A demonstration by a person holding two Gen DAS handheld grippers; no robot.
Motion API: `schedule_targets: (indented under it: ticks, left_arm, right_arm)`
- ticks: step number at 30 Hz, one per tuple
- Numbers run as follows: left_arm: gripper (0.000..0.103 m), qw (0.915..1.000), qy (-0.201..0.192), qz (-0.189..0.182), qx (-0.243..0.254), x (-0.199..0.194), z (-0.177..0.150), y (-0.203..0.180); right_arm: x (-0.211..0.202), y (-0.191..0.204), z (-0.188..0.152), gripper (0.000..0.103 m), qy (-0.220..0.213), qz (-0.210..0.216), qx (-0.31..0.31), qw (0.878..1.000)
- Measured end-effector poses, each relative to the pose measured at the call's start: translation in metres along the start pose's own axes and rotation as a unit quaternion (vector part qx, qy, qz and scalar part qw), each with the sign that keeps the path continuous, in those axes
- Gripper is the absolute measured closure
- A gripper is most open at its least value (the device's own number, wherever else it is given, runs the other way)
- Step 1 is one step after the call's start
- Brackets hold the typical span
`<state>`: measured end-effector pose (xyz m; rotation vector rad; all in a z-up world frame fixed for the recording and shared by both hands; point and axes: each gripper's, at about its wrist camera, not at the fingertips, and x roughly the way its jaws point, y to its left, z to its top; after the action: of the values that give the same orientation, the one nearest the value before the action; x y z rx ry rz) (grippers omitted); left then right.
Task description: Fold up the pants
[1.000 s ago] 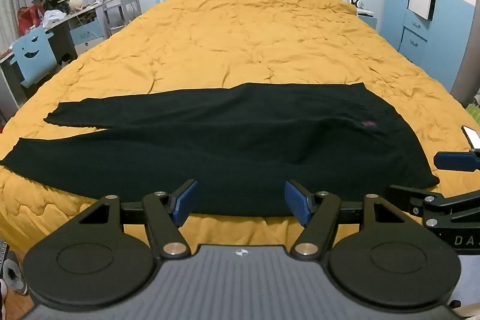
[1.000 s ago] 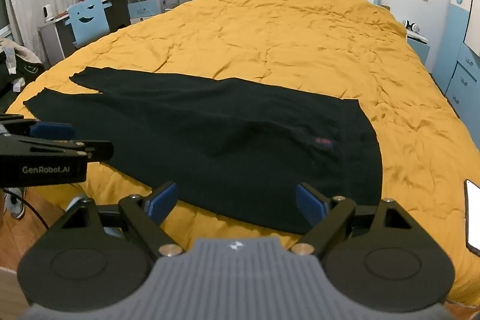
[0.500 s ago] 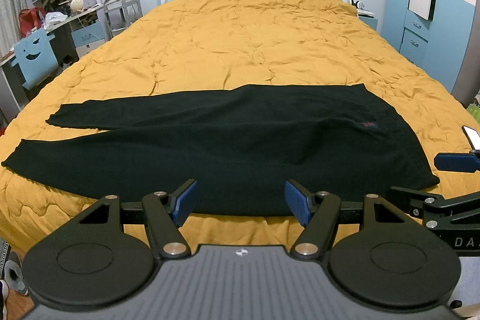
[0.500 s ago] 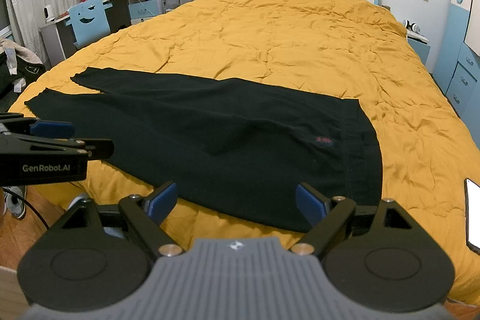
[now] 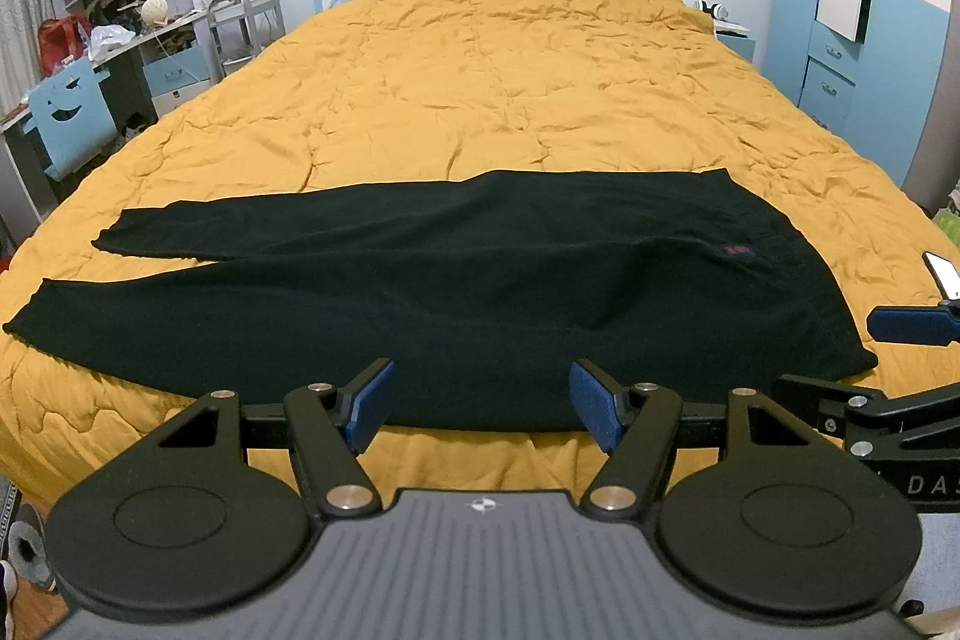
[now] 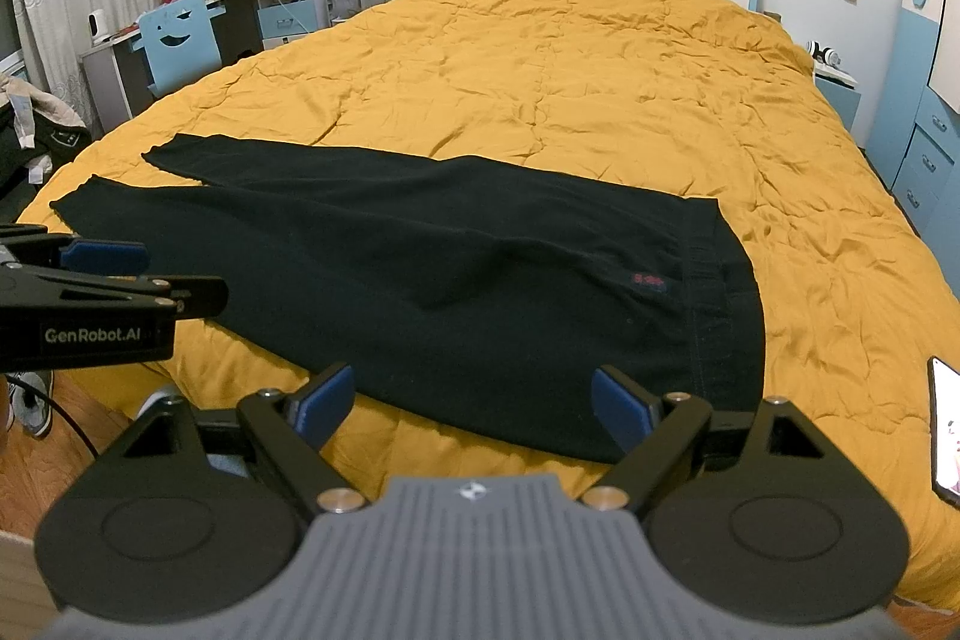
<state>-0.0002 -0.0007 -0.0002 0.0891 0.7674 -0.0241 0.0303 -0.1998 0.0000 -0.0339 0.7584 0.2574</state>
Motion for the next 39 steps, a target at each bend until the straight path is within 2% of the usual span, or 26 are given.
schedule_targets:
  ticks: [39]
  left_arm:
    - [0.025, 1.0000, 0.000, 0.002, 0.000, -0.0035, 0.0055, 0.0077]
  right_arm:
    - [-0.0034, 0.0021, -0.0029, 0.021, 0.001, -0.001, 0.004, 1.000]
